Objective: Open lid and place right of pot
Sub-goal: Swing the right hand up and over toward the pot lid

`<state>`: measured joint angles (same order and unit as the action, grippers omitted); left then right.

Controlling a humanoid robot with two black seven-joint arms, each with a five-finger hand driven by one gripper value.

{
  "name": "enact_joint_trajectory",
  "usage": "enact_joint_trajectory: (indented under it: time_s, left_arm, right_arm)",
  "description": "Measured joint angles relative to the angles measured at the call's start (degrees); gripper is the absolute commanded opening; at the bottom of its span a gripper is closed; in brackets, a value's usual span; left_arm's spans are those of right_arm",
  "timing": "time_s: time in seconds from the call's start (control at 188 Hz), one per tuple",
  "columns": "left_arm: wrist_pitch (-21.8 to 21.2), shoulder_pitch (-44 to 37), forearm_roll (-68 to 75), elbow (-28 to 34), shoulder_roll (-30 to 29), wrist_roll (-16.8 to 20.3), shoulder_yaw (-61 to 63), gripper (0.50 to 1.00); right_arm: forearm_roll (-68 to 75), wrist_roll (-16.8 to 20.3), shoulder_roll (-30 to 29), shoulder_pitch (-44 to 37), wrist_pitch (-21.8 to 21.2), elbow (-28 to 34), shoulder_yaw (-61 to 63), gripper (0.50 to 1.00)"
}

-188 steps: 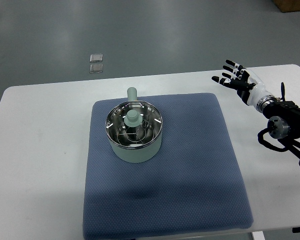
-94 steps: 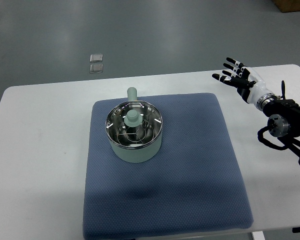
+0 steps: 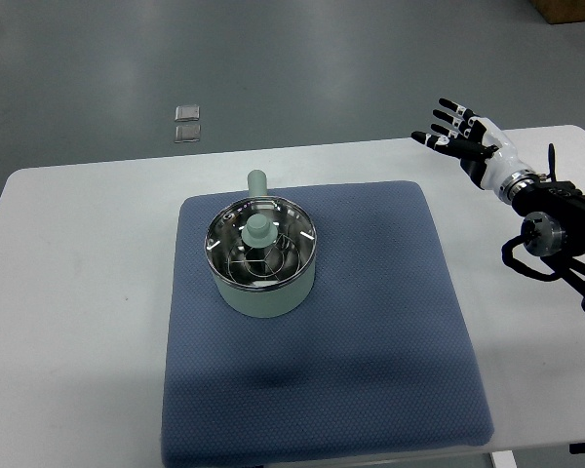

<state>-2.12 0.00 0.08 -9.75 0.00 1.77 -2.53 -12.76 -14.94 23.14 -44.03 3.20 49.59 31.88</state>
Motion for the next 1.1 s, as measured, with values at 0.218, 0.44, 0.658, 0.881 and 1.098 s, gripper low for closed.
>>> enact_joint_trajectory:
  time_s: [0.218,0.44,0.658,0.881,1.098]
  left_arm:
    - [0.0,0.0,0.0,0.0,0.0,0.0,0.0,1.0]
    - [0.0,0.0,0.0,0.0,0.0,0.0,0.0,1.0]
    - [0.0,0.0,0.0,0.0,0.0,0.1,0.0,1.0]
    - [0.0,0.0,0.0,0.0,0.0,0.0,0.0,1.0]
    - [0.0,0.0,0.0,0.0,0.0,0.0,0.0,1.0]
  right_arm:
    - [-8.2,-1.5,2.3,-2.4,-3.4,2.0,0.0,0.926]
    - [-23.5,-3.3,3.9,-6.0,-7.0,6.6,-0.2,0.926]
    - [-38.6,-3.3,4.0,-10.3,-13.0,10.2,-1.1,0.926]
    - [-53.4,-3.3,3.7,-17.2,-17.5,12.9,-5.6,0.926]
    - [-60.5,-3.3,2.4,-24.2,-17.8,15.3,-12.9,0.924]
